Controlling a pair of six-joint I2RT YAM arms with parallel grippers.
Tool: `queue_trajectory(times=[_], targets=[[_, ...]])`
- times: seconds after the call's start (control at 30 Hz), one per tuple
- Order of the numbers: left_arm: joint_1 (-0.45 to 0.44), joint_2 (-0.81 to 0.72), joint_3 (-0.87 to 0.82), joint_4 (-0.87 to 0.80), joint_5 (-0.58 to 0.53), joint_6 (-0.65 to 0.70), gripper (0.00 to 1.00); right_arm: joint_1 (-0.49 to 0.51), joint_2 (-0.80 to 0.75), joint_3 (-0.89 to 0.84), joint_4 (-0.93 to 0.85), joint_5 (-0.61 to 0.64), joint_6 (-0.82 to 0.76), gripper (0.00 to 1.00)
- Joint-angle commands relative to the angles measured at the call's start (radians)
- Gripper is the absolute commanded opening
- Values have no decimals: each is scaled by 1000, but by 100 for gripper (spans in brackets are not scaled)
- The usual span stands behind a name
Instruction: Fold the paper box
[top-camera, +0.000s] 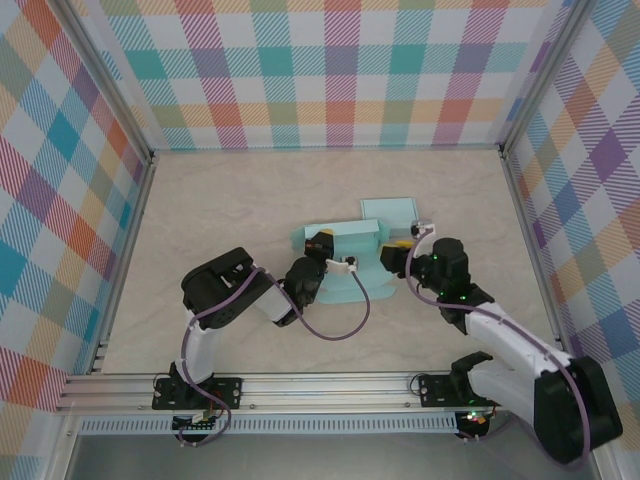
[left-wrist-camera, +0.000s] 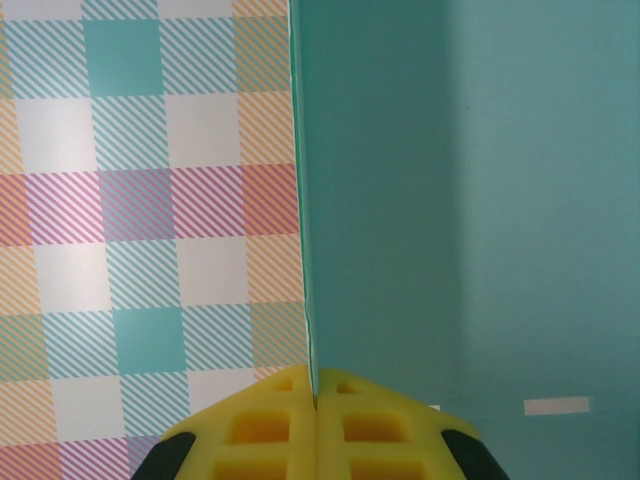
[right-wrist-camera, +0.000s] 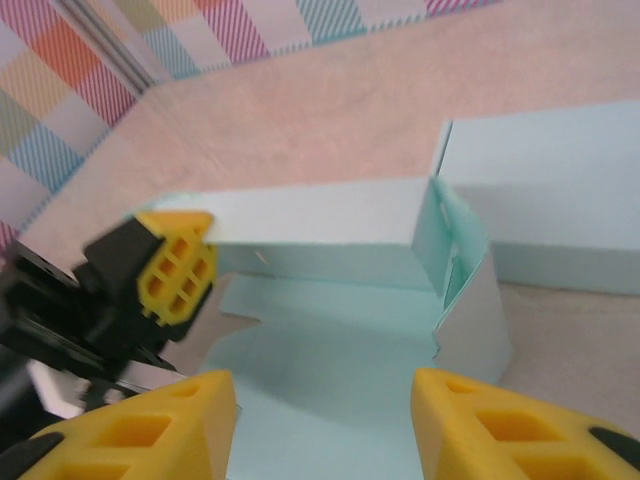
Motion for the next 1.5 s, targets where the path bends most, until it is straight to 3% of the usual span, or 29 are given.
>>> queue_trajectory(times=[0.0, 0.2, 0.43, 0.63, 0.97, 1.47], targets=[[5, 23, -4, -38, 18, 17, 0, -88, -39, 10, -139, -27, 42, 48], [4, 25, -5, -34, 20, 33, 0, -215, 124, 42, -83, -134, 63, 46], [4, 40, -7, -32, 15, 42, 0, -222, 428, 134, 74, -261, 31, 45], [-1, 43, -4, -33, 18, 42, 0, -217, 542, 159, 191, -360, 10, 51], [-2, 59, 9, -32, 25, 48, 0, -153, 639, 208, 202, -297, -68, 52], [-7, 53, 1, -34, 44, 55, 0, -42, 749, 261, 324, -32, -148, 54]])
